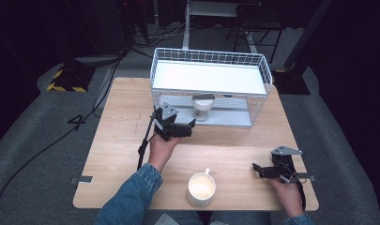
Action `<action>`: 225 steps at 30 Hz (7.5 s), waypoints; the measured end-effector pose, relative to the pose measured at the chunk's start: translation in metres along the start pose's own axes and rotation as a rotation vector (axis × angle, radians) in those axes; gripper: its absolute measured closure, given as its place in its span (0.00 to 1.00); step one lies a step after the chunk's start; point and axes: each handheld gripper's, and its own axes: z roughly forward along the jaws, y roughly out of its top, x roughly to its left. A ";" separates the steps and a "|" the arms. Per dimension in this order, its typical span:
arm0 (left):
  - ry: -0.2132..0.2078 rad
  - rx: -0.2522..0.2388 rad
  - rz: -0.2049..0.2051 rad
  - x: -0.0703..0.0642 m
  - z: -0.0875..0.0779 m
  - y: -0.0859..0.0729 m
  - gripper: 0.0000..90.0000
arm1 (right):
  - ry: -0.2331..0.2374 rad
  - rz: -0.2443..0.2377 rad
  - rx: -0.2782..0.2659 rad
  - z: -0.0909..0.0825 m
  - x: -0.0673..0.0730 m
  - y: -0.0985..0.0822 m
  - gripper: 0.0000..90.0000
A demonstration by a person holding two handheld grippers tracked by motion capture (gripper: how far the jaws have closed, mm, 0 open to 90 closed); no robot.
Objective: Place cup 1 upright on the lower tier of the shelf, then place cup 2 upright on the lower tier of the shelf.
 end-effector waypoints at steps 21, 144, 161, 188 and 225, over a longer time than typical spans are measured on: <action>-0.042 0.061 0.021 -0.005 -0.064 -0.027 0.00 | 0.032 -0.009 -0.002 -0.002 0.006 0.001 0.01; 0.186 0.430 -0.075 0.061 -0.107 -0.139 0.01 | 0.586 -0.384 -0.188 -0.004 0.201 0.034 0.09; 0.199 0.432 -0.092 0.059 -0.104 -0.138 0.01 | 0.561 -0.402 -0.222 -0.021 0.190 0.060 0.09; 0.204 0.429 -0.092 0.059 -0.101 -0.137 0.01 | 0.517 -0.369 -0.265 -0.046 0.161 0.127 0.09; 0.214 0.429 -0.093 0.058 -0.100 -0.137 0.01 | 0.419 -0.328 -0.318 -0.065 0.117 0.251 0.09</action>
